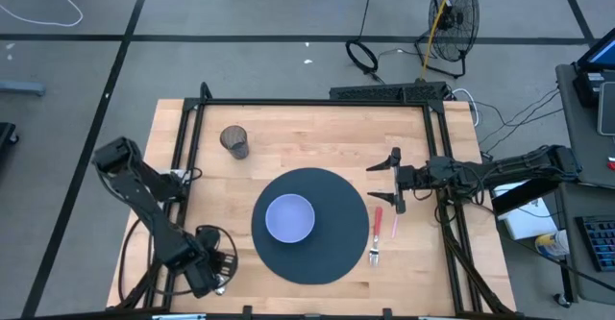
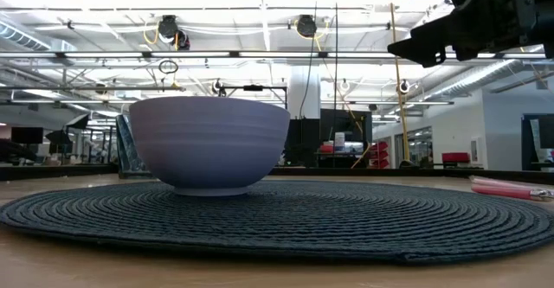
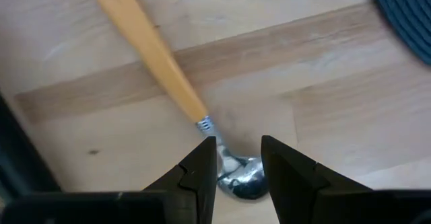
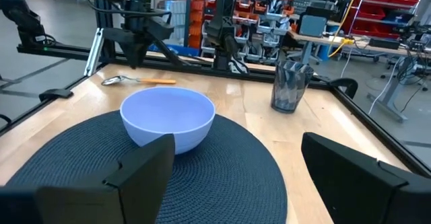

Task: Pick & Place Utensil
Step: Put the orange spoon into the purple bowl

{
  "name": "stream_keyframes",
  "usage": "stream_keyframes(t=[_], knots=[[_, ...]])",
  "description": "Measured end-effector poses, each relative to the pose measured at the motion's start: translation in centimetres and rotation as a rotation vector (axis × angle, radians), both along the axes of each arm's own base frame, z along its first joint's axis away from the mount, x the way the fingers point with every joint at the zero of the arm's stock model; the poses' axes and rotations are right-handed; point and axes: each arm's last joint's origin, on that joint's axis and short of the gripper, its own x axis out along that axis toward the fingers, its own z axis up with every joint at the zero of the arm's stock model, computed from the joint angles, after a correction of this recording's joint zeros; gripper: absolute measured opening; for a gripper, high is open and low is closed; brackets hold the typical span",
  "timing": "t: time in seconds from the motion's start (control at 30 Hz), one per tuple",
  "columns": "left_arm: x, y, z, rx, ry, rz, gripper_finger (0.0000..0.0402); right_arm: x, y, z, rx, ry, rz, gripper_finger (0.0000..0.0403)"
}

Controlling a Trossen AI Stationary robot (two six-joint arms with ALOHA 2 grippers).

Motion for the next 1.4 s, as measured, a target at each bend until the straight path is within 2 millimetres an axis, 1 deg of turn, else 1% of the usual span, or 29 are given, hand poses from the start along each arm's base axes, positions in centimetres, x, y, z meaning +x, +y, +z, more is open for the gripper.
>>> stream_keyframes(t=[0.1, 0.23, 0.43, 0.53, 0.87, 1.2, 1.4], knots=[[0.3, 0.0, -0.6, 0.024, 0.019, -0.02, 0.012, 0.0, 0.0, 0.0, -0.002, 0.005, 0.001, 0.0318], [0.4, 0.1, -1.5, 0.041, 0.093, -0.019, 0.012, 0.0, 0.0, -0.2, -0.005, 0.019, 0.001, 0.0318], [0.4, 0.2, -1.6, 0.053, 0.11, -0.015, 0.012, 0.0, 0.0, -0.2, -0.005, 0.02, 0.003, 0.0318], [0.3, 0.5, -1.7, 0.077, 0.121, -0.009, 0.012, 0.0, 0.0, -0.2, -0.005, 0.021, 0.003, 0.0318], [-0.6, 1.6, -3.3, 0.124, 0.158, 0.03, 0.012, 0.0, 0.0, -0.3, -0.002, 0.027, 0.003, 0.0318], [-0.8, 1.9, -5.6, 0.043, 0.085, 0.035, 0.012, 0.0, 0.0, -0.3, -0.002, 0.027, 0.003, 0.0318], [-0.9, 2.0, -5.8, 0.045, 0.087, 0.023, 0.012, 0.0, 0.0, -0.3, 0.002, 0.028, 0.003, 0.0318]])
